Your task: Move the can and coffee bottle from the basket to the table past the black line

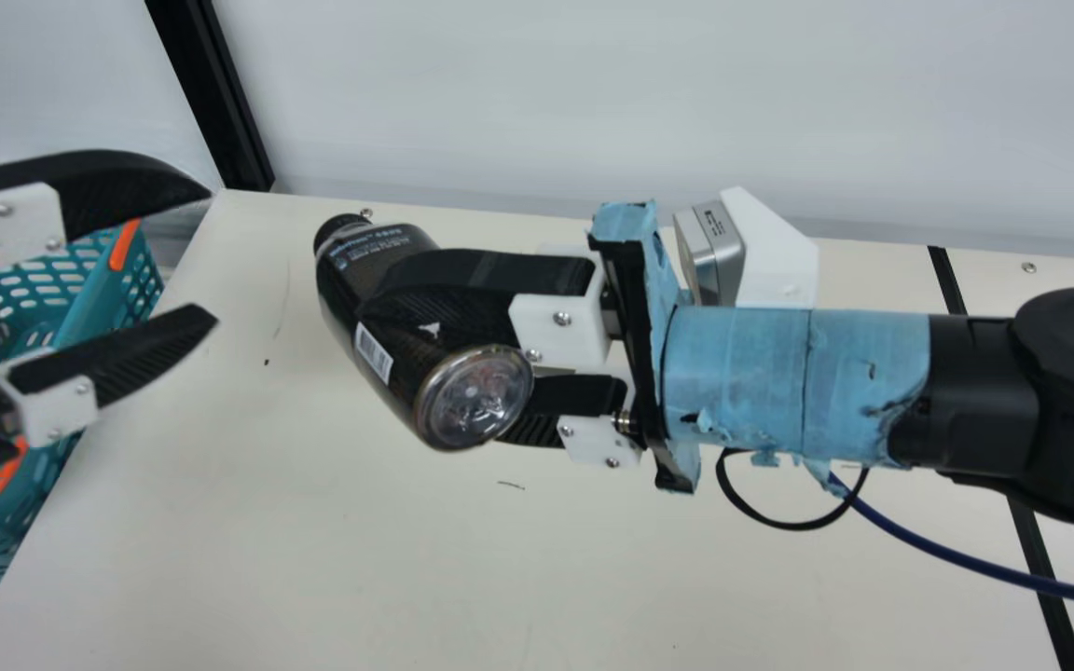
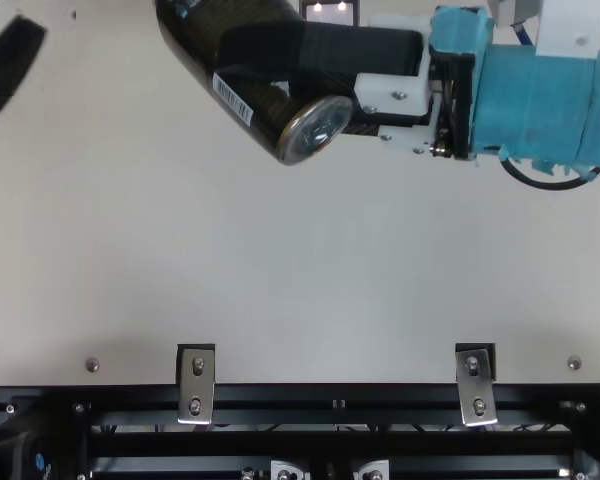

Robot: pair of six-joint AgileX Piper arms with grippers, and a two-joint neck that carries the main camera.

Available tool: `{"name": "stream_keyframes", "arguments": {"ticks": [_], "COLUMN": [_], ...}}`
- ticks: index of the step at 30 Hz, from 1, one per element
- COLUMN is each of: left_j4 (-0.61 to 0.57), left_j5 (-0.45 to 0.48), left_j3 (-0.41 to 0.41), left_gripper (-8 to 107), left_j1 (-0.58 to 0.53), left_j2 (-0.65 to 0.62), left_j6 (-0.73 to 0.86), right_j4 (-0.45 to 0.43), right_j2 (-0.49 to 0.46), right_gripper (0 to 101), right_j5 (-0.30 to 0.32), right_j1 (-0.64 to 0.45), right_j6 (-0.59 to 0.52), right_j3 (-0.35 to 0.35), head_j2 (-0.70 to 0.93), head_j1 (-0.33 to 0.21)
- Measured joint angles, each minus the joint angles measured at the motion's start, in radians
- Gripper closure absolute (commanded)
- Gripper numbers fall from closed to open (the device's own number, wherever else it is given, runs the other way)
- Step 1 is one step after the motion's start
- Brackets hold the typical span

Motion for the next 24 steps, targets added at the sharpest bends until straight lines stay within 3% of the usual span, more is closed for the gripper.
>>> {"name": "stream_keyframes", "arguments": {"ticks": [4, 11, 18, 24], "left_j4": [0.158, 0.197, 0.197, 0.197], "left_j5": [-0.005, -0.005, -0.005, -0.005], "left_j3": [-0.022, -0.022, -0.022, -0.022], "left_gripper": [9, 9, 9, 9], "left_j1": [-0.006, -0.006, -0.006, -0.006], "left_j2": [0.000, 0.000, 0.000, 0.000], "left_j6": [-0.004, -0.004, -0.004, -0.004], "right_j4": [-0.001, 0.015, -0.035, -0.171], "right_j2": [-0.011, -0.063, -0.129, -0.168], "right_gripper": [101, 101, 101, 101], "right_j5": [-0.025, -0.161, -0.383, -0.620], "right_j1": [-0.007, -0.002, 0.067, 0.175], "right_j6": [-0.007, -0.065, -0.115, -0.091], "right_j3": [0.000, 0.017, 0.034, 0.071], "head_j2": [0.000, 0.000, 0.000, 0.000], "head_j1": [0.000, 0.000, 0.000, 0.000]}}
